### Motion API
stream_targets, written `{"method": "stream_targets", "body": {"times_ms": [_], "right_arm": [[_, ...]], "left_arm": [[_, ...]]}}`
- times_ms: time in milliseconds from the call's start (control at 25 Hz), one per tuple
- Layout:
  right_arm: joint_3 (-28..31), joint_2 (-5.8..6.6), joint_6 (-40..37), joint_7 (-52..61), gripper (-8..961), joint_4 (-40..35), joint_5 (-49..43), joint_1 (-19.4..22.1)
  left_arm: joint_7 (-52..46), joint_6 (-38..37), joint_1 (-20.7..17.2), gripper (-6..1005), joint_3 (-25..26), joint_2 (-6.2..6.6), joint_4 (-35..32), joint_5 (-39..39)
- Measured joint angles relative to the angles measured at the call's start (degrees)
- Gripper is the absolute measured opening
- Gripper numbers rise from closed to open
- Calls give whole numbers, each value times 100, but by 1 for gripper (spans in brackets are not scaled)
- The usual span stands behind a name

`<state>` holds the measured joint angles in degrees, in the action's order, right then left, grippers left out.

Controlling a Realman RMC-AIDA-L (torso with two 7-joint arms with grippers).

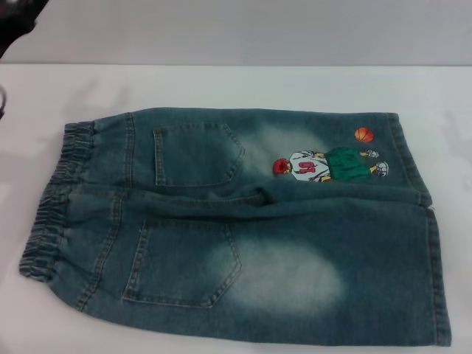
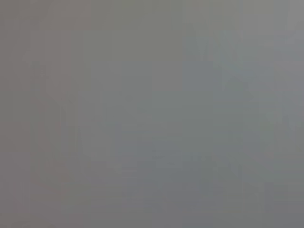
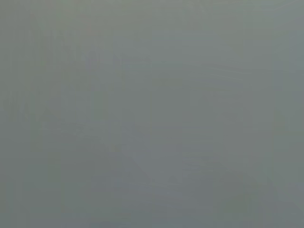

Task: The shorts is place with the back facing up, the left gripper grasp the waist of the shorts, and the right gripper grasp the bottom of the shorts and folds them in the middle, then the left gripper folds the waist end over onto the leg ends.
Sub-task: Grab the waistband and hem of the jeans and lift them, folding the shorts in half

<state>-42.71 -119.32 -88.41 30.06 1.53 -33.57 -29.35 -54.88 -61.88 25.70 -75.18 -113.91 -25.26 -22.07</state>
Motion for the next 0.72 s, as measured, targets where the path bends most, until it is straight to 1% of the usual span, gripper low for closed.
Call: {"method": "stream_targets", "body": {"times_ms": [40,80,120,200,240,280,320,360,480,520,600,640,680,720], "right_arm": [[8,0,0,0,655,2,0,10],[8,0,-1,0,655,3,0,22],[-1,0,0,0,655,3,-4,29],[-21,5,0,0,655,5,-27,43],[-20,7,-1,0,655,6,-33,46],[-12,10,0,0,655,6,-36,48],[-5,10,0,0,655,6,-35,50],[1,10,2,-1,655,3,-33,52],[5,12,72,0,655,-33,-15,44],[8,14,99,0,655,-45,-12,34],[9,18,161,0,654,-75,-4,11],[9,18,211,0,654,-117,-4,-2],[9,18,252,0,654,-150,-4,-13],[9,18,296,0,654,-190,-4,-24]], "left_arm": [[-482,7,37,750,-1,103,-199,-437],[-482,7,37,750,-1,103,-199,-437],[-1153,5,91,750,-1,240,-438,-997],[-1876,-20,156,750,-1,389,-663,-1586],[-2315,-52,202,750,8,488,-828,-1993],[-2924,-151,261,750,38,611,-1072,-2686],[-3191,-214,284,750,73,668,-1212,-3020],[-3403,-286,296,750,116,700,-1325,-3315],[-4410,-641,312,750,449,829,-1877,-4749],[-4667,-732,318,749,550,854,-1985,-5071],[-5473,-1127,348,749,961,911,-2339,-6254],[-5473,-1127,348,749,961,911,-2339,-6254],[-5926,-1557,345,749,1426,882,-2569,-7099],[-6064,-1755,320,749,1660,849,-2658,-7412]]}}
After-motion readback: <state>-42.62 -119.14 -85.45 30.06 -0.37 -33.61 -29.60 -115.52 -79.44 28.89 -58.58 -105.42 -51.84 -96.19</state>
